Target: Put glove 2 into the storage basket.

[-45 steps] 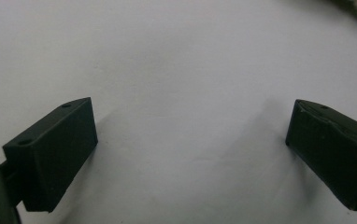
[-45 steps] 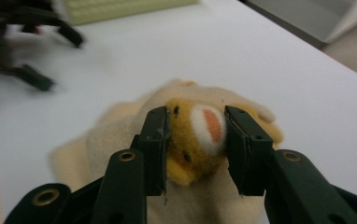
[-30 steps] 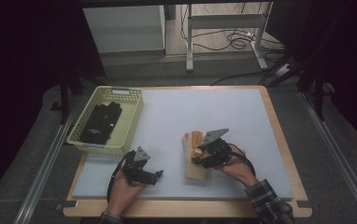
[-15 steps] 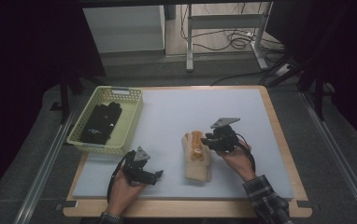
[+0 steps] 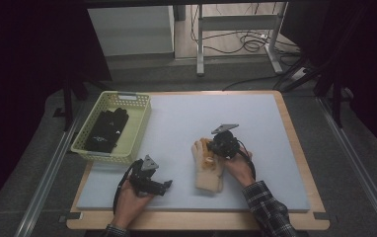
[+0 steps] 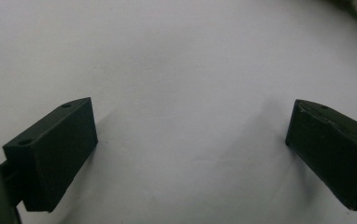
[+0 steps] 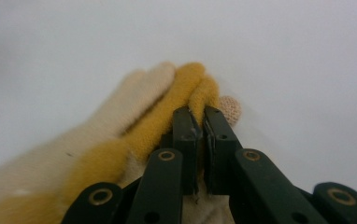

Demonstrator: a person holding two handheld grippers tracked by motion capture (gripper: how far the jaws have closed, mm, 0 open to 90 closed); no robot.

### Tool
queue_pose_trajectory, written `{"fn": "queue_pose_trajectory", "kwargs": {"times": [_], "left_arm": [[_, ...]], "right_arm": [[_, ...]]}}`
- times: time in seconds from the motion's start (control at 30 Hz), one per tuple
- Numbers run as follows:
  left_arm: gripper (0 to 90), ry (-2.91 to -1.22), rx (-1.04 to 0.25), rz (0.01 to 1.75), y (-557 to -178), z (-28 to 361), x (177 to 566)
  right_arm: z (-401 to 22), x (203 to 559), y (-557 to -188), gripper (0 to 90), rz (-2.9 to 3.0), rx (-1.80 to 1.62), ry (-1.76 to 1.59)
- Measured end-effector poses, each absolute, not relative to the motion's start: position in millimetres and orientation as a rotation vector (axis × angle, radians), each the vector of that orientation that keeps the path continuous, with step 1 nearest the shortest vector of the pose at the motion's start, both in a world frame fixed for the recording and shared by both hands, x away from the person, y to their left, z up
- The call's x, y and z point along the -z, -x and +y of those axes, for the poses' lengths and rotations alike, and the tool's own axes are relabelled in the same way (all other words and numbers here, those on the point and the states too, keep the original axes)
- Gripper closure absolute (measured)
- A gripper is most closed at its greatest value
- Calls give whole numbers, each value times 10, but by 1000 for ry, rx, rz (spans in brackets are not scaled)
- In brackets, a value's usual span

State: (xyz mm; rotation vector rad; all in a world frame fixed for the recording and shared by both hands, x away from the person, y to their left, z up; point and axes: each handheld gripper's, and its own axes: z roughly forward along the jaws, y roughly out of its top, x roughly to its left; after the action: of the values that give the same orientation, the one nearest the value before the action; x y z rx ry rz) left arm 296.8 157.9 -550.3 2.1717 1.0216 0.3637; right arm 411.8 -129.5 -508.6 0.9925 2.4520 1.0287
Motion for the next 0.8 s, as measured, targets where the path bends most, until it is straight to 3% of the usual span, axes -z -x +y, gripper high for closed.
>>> {"fn": "queue_pose_trajectory", "kwargs": {"times": [0.13, 0.2, 0.3, 0.63, 0.8], "left_arm": [[22, -2172, -363, 1021, -2968, 1580, 5503], [22, -2172, -364, 1022, -2968, 1579, 5503], [23, -2172, -364, 1022, -2967, 1579, 5503], [22, -2172, -364, 1021, -2968, 1579, 5503], [23, -2172, -364, 1022, -2967, 1579, 5503]], "right_arm": [[-1233, 4933, -4110, 816, 2435, -1109, -933], [-1176, 4984, -4157, 698, 2468, -1077, -937], [-1173, 5058, -4214, 648, 2485, -1027, -952], [-1641, 4793, -3809, 687, 2487, -1130, -952], [-1753, 4782, -3503, 657, 2528, -1133, -906]]}}
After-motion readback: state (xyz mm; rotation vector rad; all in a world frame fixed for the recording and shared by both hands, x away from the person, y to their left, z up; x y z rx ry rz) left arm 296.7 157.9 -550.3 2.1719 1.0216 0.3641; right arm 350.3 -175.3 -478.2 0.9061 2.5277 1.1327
